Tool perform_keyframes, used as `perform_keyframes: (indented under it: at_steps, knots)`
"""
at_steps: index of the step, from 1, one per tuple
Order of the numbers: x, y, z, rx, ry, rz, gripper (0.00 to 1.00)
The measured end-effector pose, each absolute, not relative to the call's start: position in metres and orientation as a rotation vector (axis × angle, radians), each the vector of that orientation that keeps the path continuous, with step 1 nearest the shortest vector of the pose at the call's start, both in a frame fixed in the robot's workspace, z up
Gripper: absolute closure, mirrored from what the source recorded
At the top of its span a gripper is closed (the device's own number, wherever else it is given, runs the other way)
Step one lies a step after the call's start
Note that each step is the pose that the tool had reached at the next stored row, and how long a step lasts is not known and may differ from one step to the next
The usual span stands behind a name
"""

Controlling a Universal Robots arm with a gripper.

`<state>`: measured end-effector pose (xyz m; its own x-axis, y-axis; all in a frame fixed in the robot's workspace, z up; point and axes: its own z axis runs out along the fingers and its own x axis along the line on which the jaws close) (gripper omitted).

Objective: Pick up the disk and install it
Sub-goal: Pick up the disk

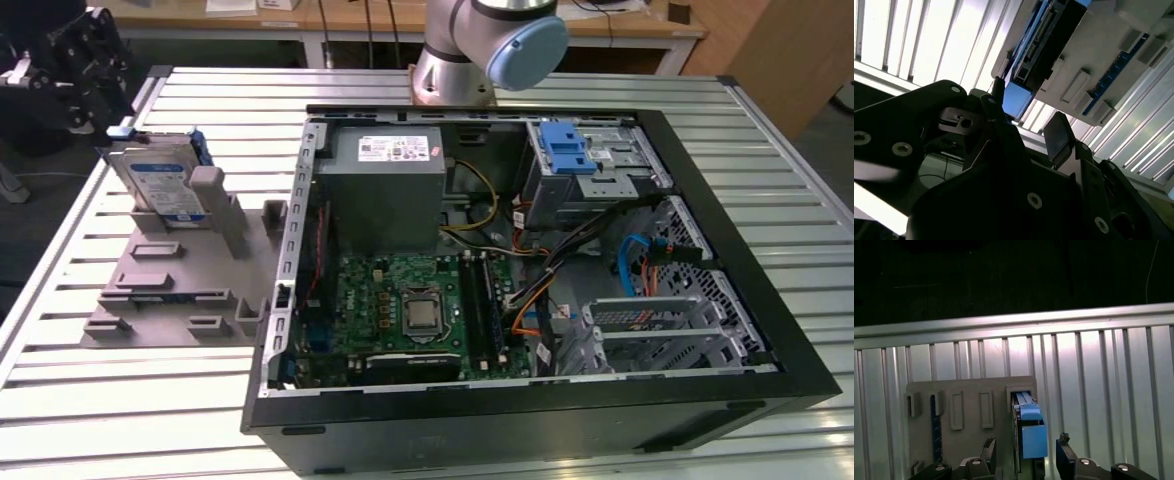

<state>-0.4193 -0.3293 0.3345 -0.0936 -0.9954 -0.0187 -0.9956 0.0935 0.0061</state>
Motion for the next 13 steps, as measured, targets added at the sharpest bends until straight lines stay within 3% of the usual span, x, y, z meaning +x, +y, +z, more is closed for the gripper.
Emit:
perform_keyframes:
  at_steps: [13]
  knots:
    - [-0.422, -0.327, 0.319, -2.109, 2.313, 0.027, 0.41]
